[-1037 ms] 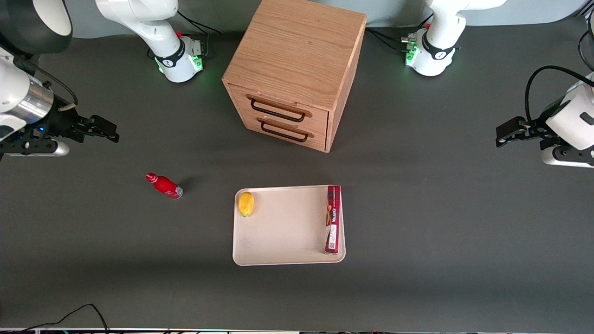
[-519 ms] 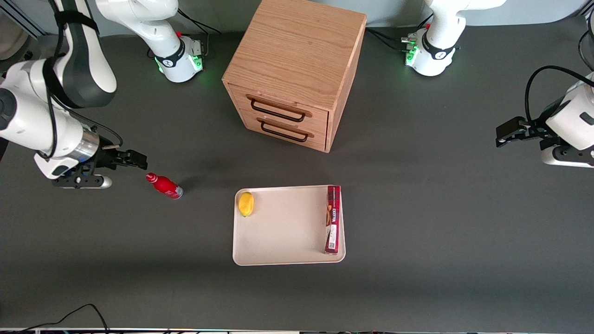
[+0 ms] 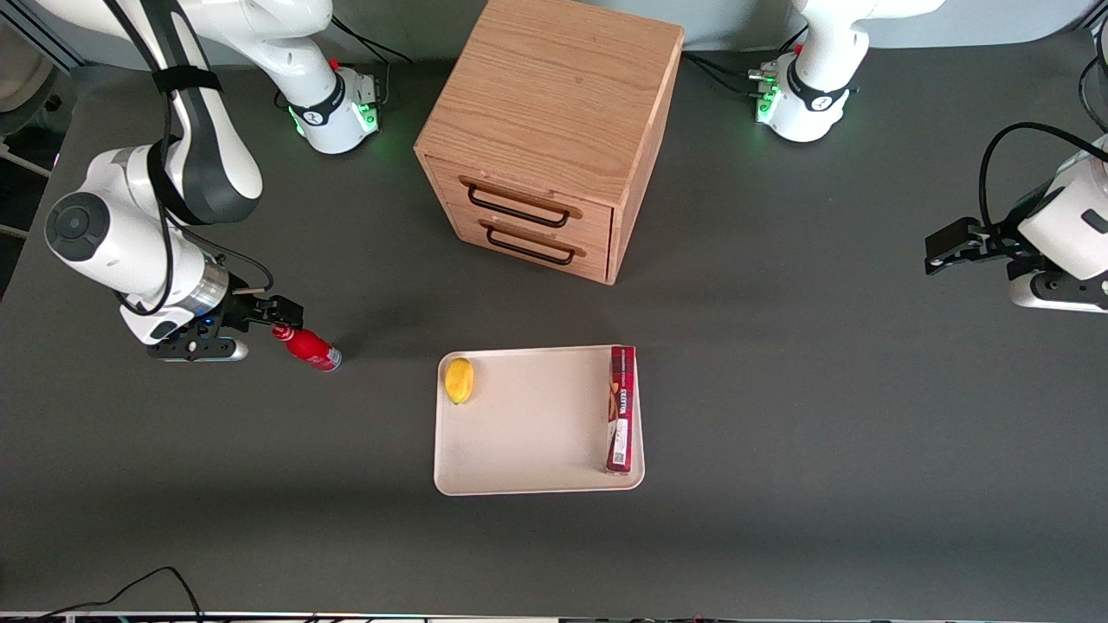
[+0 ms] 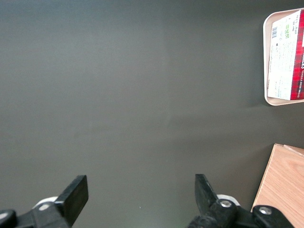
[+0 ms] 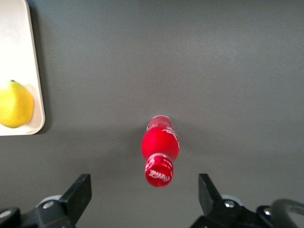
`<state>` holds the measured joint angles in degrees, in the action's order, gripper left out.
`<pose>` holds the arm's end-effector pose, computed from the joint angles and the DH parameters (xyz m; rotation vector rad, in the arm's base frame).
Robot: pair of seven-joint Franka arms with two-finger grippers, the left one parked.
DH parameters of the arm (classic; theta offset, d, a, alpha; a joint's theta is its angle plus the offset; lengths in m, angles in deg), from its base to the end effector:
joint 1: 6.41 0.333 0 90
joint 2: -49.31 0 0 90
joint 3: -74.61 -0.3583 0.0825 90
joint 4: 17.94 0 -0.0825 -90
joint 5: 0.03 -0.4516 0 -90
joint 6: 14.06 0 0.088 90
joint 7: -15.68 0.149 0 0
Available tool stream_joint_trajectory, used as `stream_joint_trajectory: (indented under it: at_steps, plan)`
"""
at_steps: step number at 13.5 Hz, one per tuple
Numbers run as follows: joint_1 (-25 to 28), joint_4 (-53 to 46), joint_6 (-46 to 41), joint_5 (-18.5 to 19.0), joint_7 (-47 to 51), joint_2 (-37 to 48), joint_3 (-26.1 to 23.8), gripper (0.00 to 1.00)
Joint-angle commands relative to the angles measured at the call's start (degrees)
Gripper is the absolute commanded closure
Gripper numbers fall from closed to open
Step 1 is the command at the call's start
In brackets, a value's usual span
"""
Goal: Place coke bottle on tray
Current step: 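Close the right gripper on the bottle's cap end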
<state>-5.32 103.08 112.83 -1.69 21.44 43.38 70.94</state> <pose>0.6152 0.0530 0.3264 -3.1115 0.0548 0.0056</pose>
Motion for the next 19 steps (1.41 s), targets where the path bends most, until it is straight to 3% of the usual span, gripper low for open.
stream_joint_trajectory:
  at_steps: [1,3,10,11,12,14,19]
  plan:
    - [-0.3,3.0,4.3,0.7,-2.1,0.4,-0.1,0.01]
    - [-0.4,4.0,5.2,0.7,-2.7,0.4,-0.1,0.03]
    - [-1.4,6.1,6.7,0.8,-5.6,0.6,0.0,0.24]
    - [-1.5,6.1,6.7,0.9,-5.6,0.6,-0.1,0.35]
    - [-1.5,6.1,6.7,0.8,-5.6,0.7,0.0,0.53]
    - [-1.5,6.1,6.6,0.8,-5.5,0.8,0.0,0.99]
    - [-1.5,5.5,5.1,0.8,-5.1,2.2,-0.1,1.00]
